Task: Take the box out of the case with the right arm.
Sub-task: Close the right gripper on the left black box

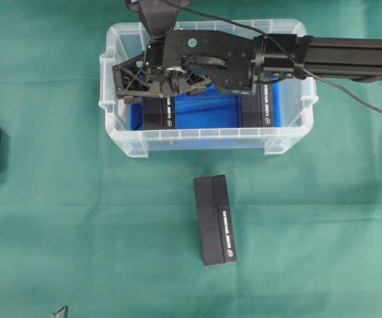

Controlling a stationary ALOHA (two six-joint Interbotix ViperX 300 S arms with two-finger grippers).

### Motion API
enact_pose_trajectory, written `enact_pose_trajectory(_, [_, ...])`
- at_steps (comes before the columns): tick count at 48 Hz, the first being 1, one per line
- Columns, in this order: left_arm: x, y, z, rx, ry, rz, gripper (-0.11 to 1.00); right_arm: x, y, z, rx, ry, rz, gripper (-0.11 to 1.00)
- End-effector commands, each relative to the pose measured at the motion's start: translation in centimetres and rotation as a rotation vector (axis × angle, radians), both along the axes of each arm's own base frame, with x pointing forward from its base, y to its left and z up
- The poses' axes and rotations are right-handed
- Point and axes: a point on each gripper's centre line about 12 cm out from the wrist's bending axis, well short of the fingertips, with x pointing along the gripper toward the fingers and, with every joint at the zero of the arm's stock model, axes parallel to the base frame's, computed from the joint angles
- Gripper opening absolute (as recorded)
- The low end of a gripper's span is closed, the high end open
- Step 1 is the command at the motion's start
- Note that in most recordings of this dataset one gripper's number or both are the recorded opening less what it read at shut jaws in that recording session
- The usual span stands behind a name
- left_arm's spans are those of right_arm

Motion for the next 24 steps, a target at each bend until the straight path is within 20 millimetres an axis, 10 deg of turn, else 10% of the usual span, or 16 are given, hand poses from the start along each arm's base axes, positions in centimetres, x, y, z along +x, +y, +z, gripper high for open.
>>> enact_pose_trajectory(1, [0.26, -0.02, 0.30, 0.001, -0.005, 0.001, 0.00, 0.05, 0.08, 1.46, 0.001, -0.036, 0.001, 0.94])
enact_pose_trajectory(24, [0.24, -0.02, 0.33, 0.000, -0.008, 0.002, 0.00, -0.54, 0.45, 0.80, 0.045, 0.025, -0.028, 0.88])
